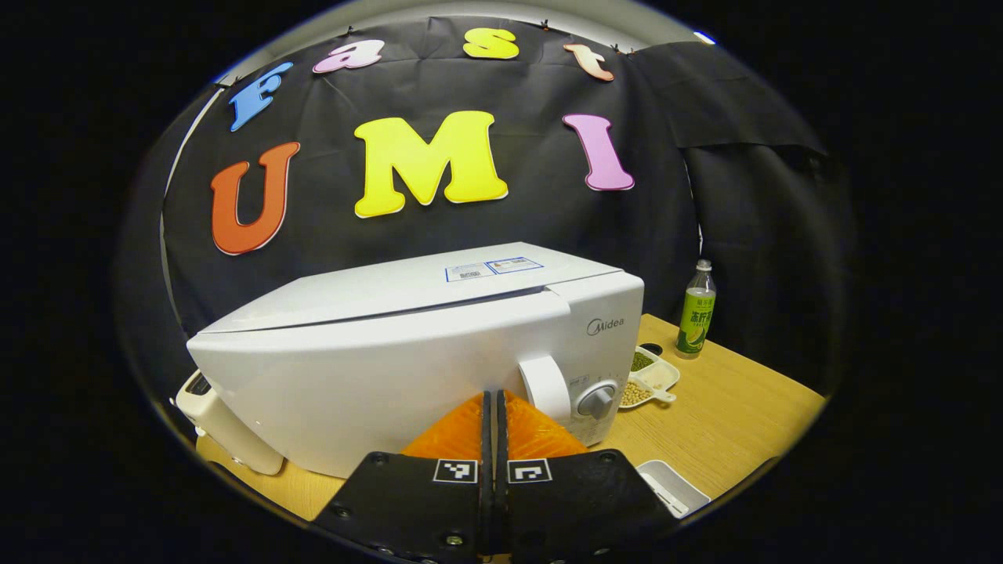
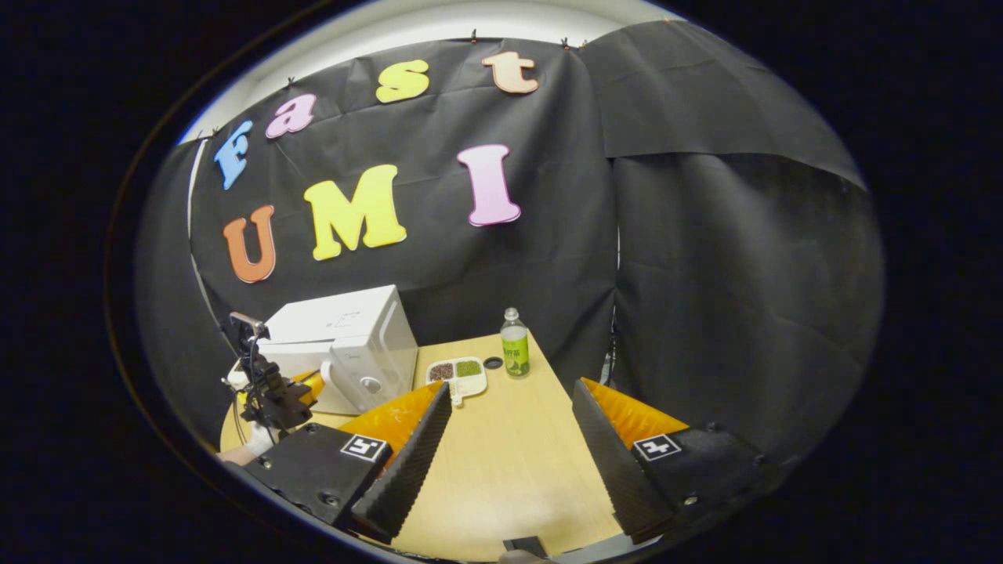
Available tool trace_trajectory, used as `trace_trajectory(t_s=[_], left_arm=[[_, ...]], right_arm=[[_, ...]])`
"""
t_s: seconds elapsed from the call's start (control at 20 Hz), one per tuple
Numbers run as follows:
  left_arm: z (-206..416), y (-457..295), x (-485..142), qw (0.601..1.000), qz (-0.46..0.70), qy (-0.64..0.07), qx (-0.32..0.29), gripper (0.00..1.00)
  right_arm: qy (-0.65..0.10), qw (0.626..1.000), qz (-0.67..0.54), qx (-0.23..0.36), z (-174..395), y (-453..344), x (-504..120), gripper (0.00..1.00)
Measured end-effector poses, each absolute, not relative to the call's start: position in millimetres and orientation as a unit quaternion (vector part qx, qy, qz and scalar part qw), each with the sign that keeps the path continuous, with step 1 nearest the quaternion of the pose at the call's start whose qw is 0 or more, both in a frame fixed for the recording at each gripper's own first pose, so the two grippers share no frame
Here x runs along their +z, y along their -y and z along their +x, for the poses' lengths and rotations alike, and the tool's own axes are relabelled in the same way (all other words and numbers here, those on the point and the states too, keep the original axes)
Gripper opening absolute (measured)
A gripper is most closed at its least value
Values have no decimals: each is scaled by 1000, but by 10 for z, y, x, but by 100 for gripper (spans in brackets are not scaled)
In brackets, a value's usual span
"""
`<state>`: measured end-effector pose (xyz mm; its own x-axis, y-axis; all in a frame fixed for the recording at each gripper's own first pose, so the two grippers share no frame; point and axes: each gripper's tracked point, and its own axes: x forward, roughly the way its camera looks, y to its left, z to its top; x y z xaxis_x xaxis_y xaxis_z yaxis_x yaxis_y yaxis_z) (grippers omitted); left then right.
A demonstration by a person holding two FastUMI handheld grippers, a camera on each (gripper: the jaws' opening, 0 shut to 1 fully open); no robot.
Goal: Open the microwave oven with the left hand, put the food in, and close the microwave oven.
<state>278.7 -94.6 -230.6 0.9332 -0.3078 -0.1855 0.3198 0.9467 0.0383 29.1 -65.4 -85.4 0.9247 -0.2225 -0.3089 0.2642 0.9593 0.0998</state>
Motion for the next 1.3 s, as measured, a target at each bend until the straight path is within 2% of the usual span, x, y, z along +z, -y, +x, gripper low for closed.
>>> trace_trajectory(t_s=[0.15,0.2,0.35,0.4,0.45,0.55,0.6,0.85,0.9,0.95,1.05,1.3], left_arm=[[2796,944,-2315,984,35,-88,-154,0],[2812,938,-2300,984,33,-89,-150,0],[2824,936,-2299,986,2,-112,-126,0],[2843,943,-2285,988,-1,-102,-118,9],[2870,955,-2314,987,1,-107,-121,0],[2825,957,-2291,986,-2,-111,-122,0],[2801,914,-2255,987,5,-107,-116,0],[2450,680,-2130,988,22,-104,-111,0],[2382,667,-2130,987,25,-107,-118,0],[2236,652,-2079,985,25,-110,-127,32],[2093,549,-1939,988,32,-97,-113,96],[1666,425,-1543,992,22,-73,-103,97]], right_arm=[[-146,979,66,-130,309,691,-842,99],[-146,979,66,-130,307,698,-857,92],[-148,978,76,-129,314,662,-892,92],[-149,978,77,-127,302,619,-903,99],[-147,978,76,-124,306,583,-905,92],[-149,980,70,-116,307,514,-911,92],[-148,980,70,-113,309,484,-914,99],[-137,984,68,-91,366,285,-809,99],[-133,985,64,-86,383,239,-768,92],[-129,987,59,-80,404,186,-722,99],[-116,990,49,-67,439,77,-620,99],[-94,995,28,-31,528,-203,-442,99]])
